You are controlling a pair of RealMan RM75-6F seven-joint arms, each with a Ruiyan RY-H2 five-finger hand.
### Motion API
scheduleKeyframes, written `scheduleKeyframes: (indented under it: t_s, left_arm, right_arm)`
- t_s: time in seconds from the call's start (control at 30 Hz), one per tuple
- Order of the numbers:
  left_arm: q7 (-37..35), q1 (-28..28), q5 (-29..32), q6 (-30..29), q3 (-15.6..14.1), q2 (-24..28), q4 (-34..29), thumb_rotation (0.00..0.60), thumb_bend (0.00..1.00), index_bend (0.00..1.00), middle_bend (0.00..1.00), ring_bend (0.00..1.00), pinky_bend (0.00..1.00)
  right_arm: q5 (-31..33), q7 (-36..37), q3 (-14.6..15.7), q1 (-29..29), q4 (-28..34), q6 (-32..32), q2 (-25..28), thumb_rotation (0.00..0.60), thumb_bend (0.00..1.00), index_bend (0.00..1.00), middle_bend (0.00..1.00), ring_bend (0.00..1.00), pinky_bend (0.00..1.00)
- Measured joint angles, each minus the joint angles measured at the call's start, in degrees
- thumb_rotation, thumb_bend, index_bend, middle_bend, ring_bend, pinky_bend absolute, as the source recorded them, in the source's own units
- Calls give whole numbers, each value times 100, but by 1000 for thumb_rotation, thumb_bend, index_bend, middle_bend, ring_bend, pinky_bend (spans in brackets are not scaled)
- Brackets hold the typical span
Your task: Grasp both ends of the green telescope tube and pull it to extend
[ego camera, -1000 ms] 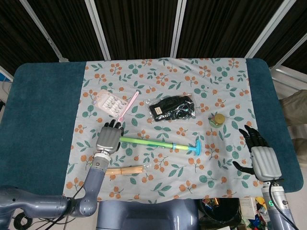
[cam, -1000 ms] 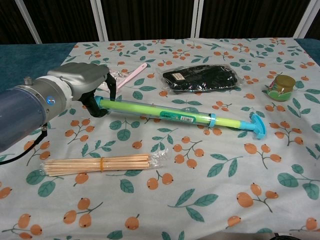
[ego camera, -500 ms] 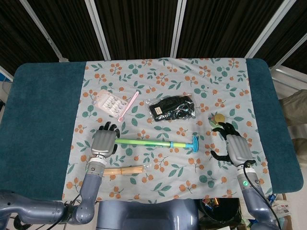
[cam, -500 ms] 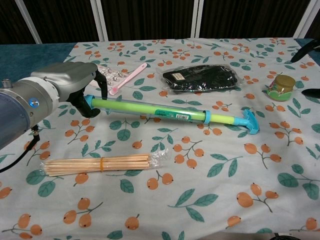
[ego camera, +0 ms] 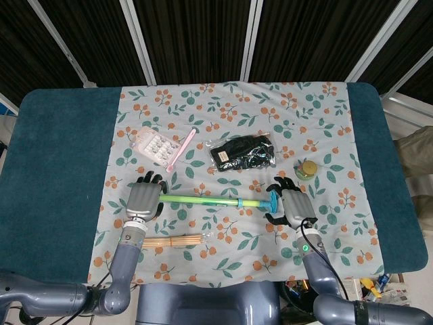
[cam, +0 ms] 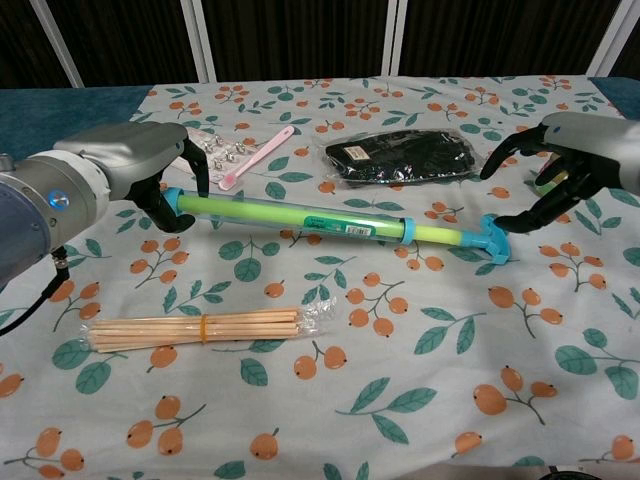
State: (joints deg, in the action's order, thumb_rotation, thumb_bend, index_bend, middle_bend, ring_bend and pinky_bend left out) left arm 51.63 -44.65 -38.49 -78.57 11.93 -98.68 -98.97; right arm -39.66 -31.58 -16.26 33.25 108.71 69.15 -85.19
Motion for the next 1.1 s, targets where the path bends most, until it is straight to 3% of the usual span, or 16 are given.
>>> scheduleKeyframes:
  t_s: [0.47,0.93,1.1]
  left_arm:
    - [-122,77,-22,155,-18,215,-43,600,422,550,231,101,250]
    - [-220,79,-140,302,-70,274,-30,600,422,550,232,100,245]
    - [-260,75,-150,339,-59,279,10,600,421,550,232,101,245]
  right_arm:
    - [521,-211,-58,417,-1051,124,-815,600,240,383,78,23,162]
    - [790,-170,-165,598,-1368,81,-1201,600,240,387,78,23,162]
    - [822,-162,-180,644,-1500,94,-1341,600,240,434,89,23,162]
